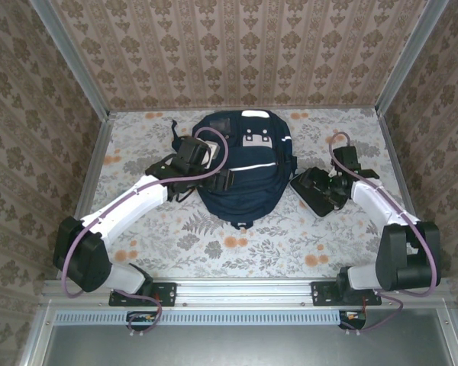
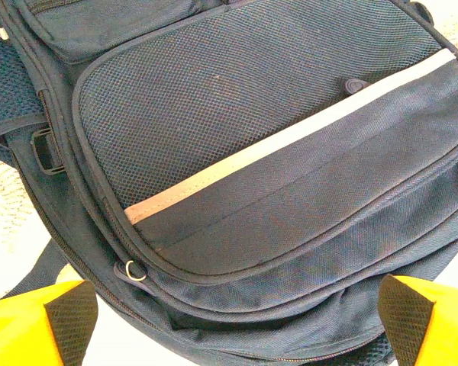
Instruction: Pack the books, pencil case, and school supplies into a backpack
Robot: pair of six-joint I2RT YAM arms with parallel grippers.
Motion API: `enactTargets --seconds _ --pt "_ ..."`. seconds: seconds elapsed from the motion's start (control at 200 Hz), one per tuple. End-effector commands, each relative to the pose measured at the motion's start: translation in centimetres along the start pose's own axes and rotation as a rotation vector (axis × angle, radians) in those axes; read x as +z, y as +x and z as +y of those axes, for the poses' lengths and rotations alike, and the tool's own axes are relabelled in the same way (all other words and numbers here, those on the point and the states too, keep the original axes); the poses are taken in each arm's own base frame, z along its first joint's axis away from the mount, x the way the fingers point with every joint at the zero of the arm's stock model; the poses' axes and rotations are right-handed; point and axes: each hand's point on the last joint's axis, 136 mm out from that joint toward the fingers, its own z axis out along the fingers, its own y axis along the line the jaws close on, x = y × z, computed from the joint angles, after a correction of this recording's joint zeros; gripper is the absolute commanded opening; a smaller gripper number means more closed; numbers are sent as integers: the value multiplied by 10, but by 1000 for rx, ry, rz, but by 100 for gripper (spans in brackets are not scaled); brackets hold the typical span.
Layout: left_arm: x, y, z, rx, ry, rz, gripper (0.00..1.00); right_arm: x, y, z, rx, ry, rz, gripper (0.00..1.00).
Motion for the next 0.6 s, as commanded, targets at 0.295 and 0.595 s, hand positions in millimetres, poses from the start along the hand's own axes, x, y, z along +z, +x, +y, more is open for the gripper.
enactTargets --seconds 0.295,0.595 --pt "-2 -13 -14 51 38 -7 98 26 17 -28 -245 196 137 100" --pt "1 -14 -19 64 47 3 98 13 51 -6 -327 132 165 100"
